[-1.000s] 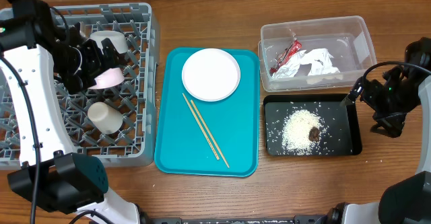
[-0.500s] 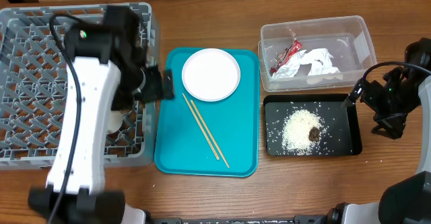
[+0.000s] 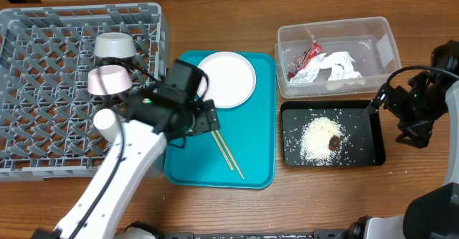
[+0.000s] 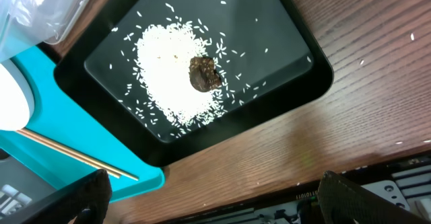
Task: Sort waste into correct bins and load items into the dishwasher
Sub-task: 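Grasp one wooden chopstick on the teal tray with the left gripper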
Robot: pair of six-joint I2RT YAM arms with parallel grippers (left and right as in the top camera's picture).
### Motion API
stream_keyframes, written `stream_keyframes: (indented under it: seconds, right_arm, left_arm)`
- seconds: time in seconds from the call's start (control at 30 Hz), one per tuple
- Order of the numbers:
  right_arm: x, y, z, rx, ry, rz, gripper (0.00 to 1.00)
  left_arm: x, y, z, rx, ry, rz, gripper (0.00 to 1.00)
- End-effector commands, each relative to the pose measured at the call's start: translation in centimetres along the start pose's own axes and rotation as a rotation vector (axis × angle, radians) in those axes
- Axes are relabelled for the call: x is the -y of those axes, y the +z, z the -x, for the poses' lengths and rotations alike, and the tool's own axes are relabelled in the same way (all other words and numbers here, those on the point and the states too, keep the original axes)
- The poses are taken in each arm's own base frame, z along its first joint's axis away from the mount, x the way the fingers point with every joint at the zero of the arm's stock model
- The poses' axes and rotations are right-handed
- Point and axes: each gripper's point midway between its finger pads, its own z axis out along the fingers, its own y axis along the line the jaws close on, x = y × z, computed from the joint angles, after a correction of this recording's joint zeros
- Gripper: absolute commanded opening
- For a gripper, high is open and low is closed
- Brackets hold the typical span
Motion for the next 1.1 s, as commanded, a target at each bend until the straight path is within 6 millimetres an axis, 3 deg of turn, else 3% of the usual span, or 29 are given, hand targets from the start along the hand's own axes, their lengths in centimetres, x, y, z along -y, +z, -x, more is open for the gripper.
stream_keyframes:
  seconds: [0.0,0.3,0.53,0.67,0.77,0.83,0.93,1.07]
  right_arm:
    - [0.0,-0.7,0.1,0.033,-0.012,0.003,1.0]
    - [0.0,-0.7,0.1,0.033,-0.012,0.003,1.0]
    - [0.0,-0.7,0.1,0.033,-0.012,0.003,1.0]
    - [0.0,-0.7,0.1,0.033,-0.012,0.003,1.0]
    - [0.0,-0.7,0.1,0.033,-0.012,0.004,1.0]
    - [0.0,-0.7,0.1,0.033,-0.012,0.003,1.0]
    - [0.0,-0.7,0.1,0.033,-0.012,0.004,1.0]
    - [0.0,-0.7,0.0,0.032,-0.012,0.003,1.0]
  left_arm:
    - [-0.5,4.1,-1.2,-0.058,-0.015,0.053,0.91]
    - [-1.3,11.5,-2.4,-0.204,0.021,0.171,0.89]
    - [-2.4,14.5,-3.9,-0.291,0.025,0.239,0.92]
    - [-2.8,14.9,-4.5,-0.321,0.033,0.261,0.92]
    - [-3.2,14.7,-4.9,-0.338,0.033,0.274,0.77]
    - [-3.3,14.6,-5.0,-0.345,0.033,0.279,0.57]
    - [-3.4,14.6,-5.1,-0.35,0.034,0.283,0.4]
    - [-3.6,14.4,-5.4,-0.36,0.034,0.291,0.3]
